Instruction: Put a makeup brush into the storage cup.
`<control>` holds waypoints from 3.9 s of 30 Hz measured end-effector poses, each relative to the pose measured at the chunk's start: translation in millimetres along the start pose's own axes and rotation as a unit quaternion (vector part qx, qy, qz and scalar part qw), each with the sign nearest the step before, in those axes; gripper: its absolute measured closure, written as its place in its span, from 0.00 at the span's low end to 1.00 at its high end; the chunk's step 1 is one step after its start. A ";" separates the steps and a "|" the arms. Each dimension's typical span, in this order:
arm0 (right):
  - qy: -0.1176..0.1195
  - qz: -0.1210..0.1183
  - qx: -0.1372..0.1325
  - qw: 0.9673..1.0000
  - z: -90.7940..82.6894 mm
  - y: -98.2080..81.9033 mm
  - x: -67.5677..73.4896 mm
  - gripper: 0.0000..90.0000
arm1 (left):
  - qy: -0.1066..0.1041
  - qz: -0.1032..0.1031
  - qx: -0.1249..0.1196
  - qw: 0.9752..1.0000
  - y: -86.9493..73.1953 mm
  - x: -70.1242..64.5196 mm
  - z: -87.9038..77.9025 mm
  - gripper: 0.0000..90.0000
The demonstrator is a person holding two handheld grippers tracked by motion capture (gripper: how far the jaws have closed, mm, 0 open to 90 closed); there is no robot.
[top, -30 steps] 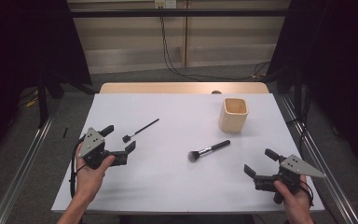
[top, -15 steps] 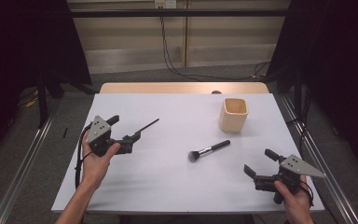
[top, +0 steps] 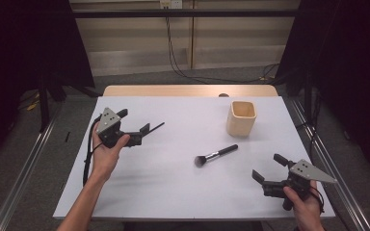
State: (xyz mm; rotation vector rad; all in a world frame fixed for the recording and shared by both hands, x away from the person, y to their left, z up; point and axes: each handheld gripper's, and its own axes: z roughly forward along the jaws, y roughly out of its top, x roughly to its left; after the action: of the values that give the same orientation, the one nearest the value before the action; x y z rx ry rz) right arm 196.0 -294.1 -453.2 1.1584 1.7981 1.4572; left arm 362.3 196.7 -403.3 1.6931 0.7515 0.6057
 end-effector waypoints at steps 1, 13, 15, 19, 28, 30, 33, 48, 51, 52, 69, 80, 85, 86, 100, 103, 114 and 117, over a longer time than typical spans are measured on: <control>0.000 0.000 0.000 1.000 0.1 0.0 -0.1 0.00 | 0.000 0.001 0.007 1.000 -0.1 1.7 1.7 0.03; 0.000 0.000 0.001 1.000 0.4 0.0 0.4 0.00 | 0.006 -0.003 0.007 1.000 12.4 11.2 16.5 0.03; 0.001 0.002 0.001 1.000 0.3 0.0 0.8 0.00 | 0.010 -0.001 0.013 1.000 11.9 14.1 19.3 0.03; 0.000 0.002 0.001 1.000 0.5 -0.1 0.4 0.00 | 0.014 -0.006 0.025 1.000 9.9 19.8 26.3 0.03; 0.001 0.001 0.002 1.000 0.4 -0.1 0.4 0.00 | 0.016 -0.007 0.045 0.999 4.6 24.1 37.5 0.03; 0.001 0.001 0.002 1.000 0.1 -0.1 0.8 0.00 | 0.021 -0.006 0.055 0.998 4.9 27.7 39.7 0.03; 0.001 0.001 0.003 1.000 0.5 -0.1 0.5 0.00 | 0.022 -0.007 0.062 0.998 8.2 31.7 42.2 0.03; 0.003 0.000 0.003 1.000 1.0 -0.2 0.7 0.00 | 0.005 -0.009 0.157 0.988 0.5 41.6 54.1 0.04; 0.003 0.000 0.005 1.000 1.2 -0.2 0.7 0.00 | -0.003 0.003 0.194 0.981 1.0 42.5 58.5 0.04; 0.004 0.000 0.005 1.000 1.3 -0.3 0.5 0.00 | -0.005 0.010 0.208 0.978 1.6 43.2 59.9 0.04; 0.008 -0.005 0.010 1.000 2.6 -0.3 1.7 0.00 | -0.033 0.016 0.372 0.928 -6.1 50.7 75.5 0.06; 0.009 -0.004 0.011 1.000 2.1 -0.4 1.8 0.00 | -0.045 0.014 0.426 0.903 -19.0 49.0 84.3 0.07; 0.008 -0.004 0.013 1.000 2.7 -0.7 2.0 0.00 | -0.038 0.023 0.451 0.891 -17.5 49.7 90.9 0.08; 0.009 -0.006 0.014 1.000 2.4 -0.8 1.8 0.00 | -0.038 0.020 0.456 0.889 -16.9 50.4 92.1 0.08; 0.008 -0.005 0.017 1.000 3.4 -1.1 2.0 0.00 | -0.056 0.058 0.501 0.862 -19.0 46.5 101.1 0.29; 0.008 -0.006 0.018 1.000 3.3 -1.2 2.1 0.00 | -0.061 0.055 0.505 0.859 -19.7 45.4 103.7 0.32; 0.008 -0.008 0.021 1.000 4.3 -1.3 2.8 0.00 | -0.076 0.045 0.532 0.842 -20.6 43.7 109.6 0.53; 0.012 -0.014 0.023 1.000 5.1 -1.4 4.3 0.00 | -0.081 0.040 0.542 0.835 -19.3 47.5 112.3 0.61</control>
State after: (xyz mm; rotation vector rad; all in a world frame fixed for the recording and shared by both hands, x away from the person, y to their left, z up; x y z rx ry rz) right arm 197.8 -288.0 -455.4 1.1384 1.8652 1.4280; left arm 472.3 163.2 -448.1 2.7828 0.9837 0.0193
